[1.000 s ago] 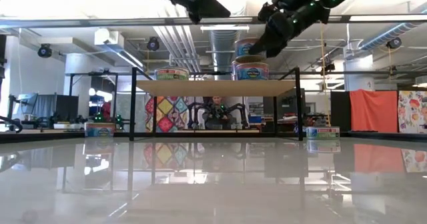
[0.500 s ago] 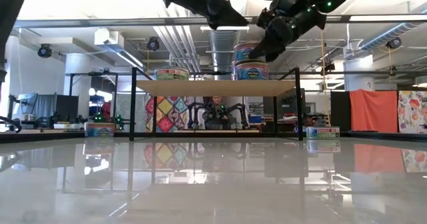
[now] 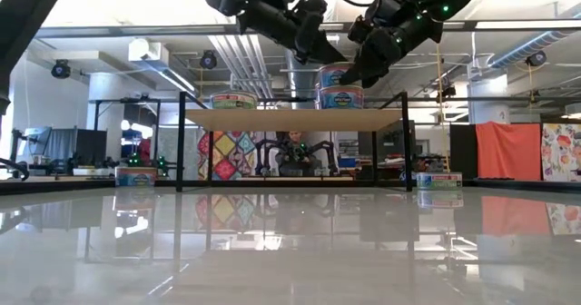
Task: Stack canned seafood by type on shelf
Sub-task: Stack the blue tuna can on top of the blue tuna can on the shelf
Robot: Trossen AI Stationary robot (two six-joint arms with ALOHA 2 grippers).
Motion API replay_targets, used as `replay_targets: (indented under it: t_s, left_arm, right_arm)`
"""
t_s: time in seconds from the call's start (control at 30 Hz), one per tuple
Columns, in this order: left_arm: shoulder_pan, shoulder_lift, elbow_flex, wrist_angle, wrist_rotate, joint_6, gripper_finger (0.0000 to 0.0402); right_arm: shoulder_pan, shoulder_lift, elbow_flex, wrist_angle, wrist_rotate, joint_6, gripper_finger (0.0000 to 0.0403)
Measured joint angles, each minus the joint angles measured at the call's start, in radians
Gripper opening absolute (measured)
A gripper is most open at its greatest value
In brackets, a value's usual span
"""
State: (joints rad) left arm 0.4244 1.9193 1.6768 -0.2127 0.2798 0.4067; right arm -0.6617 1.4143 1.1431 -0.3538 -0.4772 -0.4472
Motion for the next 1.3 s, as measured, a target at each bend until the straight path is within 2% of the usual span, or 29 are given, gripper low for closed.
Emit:
replay_targets:
  t_s: [0.27, 0.4, 0.77, 1.3]
  left_arm:
    - [0.008, 0.033, 0.003, 0.014, 0.003, 0.007, 0.0000]
    - [0.010, 0.033, 0.003, 0.011, 0.003, 0.007, 0.0000]
    - [0.013, 0.040, 0.003, -0.005, 0.003, 0.007, 0.0000]
    - [0.018, 0.041, 0.000, -0.021, -0.005, 0.003, 0.0000]
  right_arm:
    - [0.000, -0.002, 0.000, -0.002, 0.033, 0.012, 0.0372]
    - [0.000, -0.001, 0.000, -0.003, 0.041, 0.014, 0.0393]
    - [0.001, -0.024, -0.003, -0.011, 0.060, 0.005, 0.0397]
    - [0.000, -0.094, -0.004, -0.125, 0.104, 0.004, 0.0400]
